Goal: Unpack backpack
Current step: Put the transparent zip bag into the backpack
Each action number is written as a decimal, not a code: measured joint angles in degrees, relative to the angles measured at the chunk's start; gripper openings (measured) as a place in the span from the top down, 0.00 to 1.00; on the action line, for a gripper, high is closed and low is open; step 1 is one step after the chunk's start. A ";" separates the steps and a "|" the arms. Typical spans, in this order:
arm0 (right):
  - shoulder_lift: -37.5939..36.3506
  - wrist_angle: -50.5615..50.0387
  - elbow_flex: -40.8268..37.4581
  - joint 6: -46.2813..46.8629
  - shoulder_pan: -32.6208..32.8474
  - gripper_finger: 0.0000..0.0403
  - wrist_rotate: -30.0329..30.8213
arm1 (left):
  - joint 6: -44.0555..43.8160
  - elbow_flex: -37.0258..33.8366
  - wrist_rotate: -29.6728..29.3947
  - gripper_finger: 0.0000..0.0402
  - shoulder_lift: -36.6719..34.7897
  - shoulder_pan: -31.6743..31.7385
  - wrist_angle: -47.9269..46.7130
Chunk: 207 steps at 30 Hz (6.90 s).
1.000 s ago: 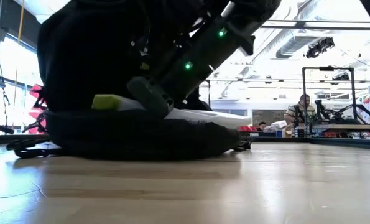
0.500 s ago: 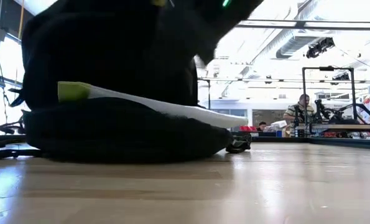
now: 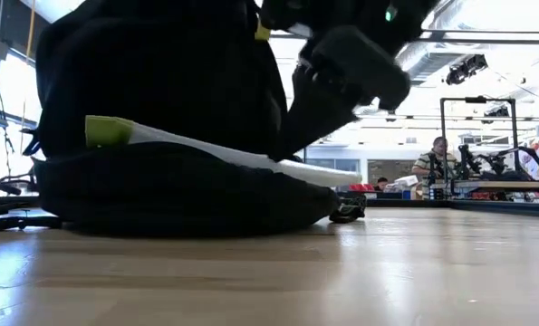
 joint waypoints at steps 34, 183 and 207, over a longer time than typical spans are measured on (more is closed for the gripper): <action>-2.40 27.10 -9.05 -9.28 -3.32 1.00 -6.45 | 1.67 -4.46 1.75 1.00 0.37 -2.98 6.46; -17.52 -29.31 -10.75 -1.34 1.72 1.00 17.79 | 26.63 -19.28 -24.61 0.50 0.59 -12.20 36.58; -35.37 -17.50 -24.59 2.51 2.01 0.50 5.00 | 24.10 -18.86 -2.64 0.50 0.59 -14.22 30.88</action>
